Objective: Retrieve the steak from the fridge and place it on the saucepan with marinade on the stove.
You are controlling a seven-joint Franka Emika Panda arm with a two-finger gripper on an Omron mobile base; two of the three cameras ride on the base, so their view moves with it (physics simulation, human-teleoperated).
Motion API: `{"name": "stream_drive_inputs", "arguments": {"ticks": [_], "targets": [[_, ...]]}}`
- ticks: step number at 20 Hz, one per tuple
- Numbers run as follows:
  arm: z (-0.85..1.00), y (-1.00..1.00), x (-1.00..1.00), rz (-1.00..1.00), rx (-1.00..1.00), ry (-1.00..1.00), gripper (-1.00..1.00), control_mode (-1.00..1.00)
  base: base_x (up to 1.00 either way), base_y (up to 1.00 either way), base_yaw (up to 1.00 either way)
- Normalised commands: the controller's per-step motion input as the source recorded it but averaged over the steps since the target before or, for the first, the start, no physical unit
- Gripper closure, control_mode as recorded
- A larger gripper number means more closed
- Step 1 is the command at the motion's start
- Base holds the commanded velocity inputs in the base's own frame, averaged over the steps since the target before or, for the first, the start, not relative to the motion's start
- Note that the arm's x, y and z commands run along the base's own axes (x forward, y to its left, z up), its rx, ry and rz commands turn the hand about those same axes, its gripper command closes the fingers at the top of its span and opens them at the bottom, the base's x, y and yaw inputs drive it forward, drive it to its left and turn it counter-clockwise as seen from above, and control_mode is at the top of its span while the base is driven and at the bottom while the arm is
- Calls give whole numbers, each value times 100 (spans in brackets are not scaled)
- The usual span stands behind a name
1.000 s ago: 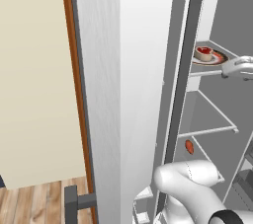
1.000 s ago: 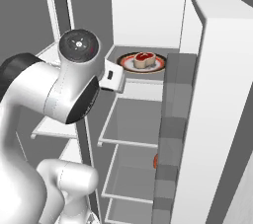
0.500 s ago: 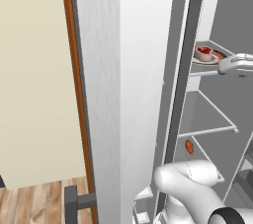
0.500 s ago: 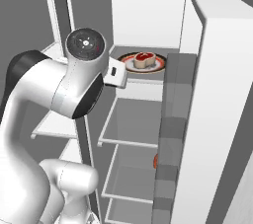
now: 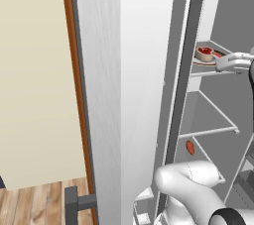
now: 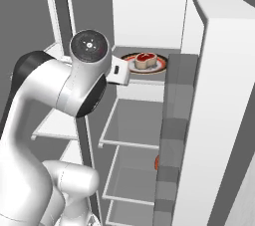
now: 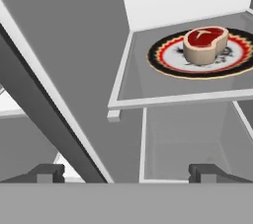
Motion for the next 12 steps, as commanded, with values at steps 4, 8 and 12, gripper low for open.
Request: {"name": "stream_drive_inputs", "arguments": {"ticks": [4, 8, 12], "targets": [[0, -8, 18, 0, 0, -1, -100, -100, 0, 0, 0], [0, -10, 16, 0, 0, 0, -100, -100, 0, 0, 0], [0, -9, 14, 0, 0, 0, -100, -100, 0, 0, 0]]}}
